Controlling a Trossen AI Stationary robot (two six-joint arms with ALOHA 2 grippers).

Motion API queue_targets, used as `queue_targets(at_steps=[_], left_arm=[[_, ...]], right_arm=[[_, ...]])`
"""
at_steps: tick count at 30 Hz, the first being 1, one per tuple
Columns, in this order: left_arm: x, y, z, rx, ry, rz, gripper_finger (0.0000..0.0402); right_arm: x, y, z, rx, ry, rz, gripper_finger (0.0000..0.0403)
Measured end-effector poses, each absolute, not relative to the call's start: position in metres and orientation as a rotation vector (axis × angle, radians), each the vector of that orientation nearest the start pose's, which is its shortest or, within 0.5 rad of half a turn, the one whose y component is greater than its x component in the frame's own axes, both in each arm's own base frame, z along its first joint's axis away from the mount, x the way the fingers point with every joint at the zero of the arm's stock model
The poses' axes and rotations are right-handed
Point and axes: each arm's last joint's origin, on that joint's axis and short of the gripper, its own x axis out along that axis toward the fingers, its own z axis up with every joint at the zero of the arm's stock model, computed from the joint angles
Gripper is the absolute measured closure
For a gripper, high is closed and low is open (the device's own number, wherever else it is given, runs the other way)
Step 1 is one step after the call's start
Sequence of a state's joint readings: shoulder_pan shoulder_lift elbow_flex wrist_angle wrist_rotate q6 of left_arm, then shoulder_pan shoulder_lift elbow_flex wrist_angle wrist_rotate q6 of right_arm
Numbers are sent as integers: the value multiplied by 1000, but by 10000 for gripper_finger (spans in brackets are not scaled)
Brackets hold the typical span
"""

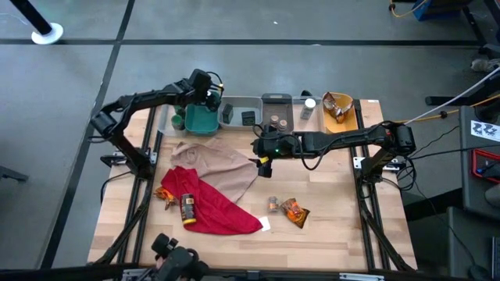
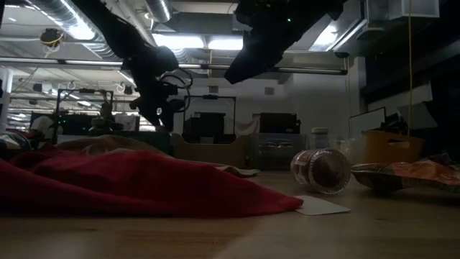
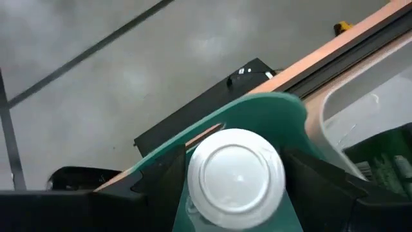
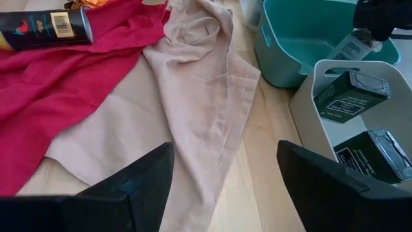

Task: Sort spices by type
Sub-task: Put the white seasoning bottle into the transparent bin

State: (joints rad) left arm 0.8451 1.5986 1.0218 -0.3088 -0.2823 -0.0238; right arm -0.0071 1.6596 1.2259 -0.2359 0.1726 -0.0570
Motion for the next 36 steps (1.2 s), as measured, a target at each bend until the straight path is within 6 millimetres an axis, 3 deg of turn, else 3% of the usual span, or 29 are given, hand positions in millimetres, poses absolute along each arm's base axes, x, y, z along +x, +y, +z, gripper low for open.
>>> queue_targets(at_steps=[9,15,25,28,36], left_arm=[[212,253,198,-314,909,1023,164],[211,251,197,-329,931,1018,211],[211,250,199,-374,908,1034,211],[212,249,207,-414,874,993,211],[213,239,260,-437,713,912,211]], right_arm=[[366,-8,258,-110,674,-153,127],[366,-8,258,-110,674,-153,127],[366,-8,258,-110,674,-153,127],[365,-8,259,-111,681,-153,127],[336,-8,285,-121,727,-169,127]])
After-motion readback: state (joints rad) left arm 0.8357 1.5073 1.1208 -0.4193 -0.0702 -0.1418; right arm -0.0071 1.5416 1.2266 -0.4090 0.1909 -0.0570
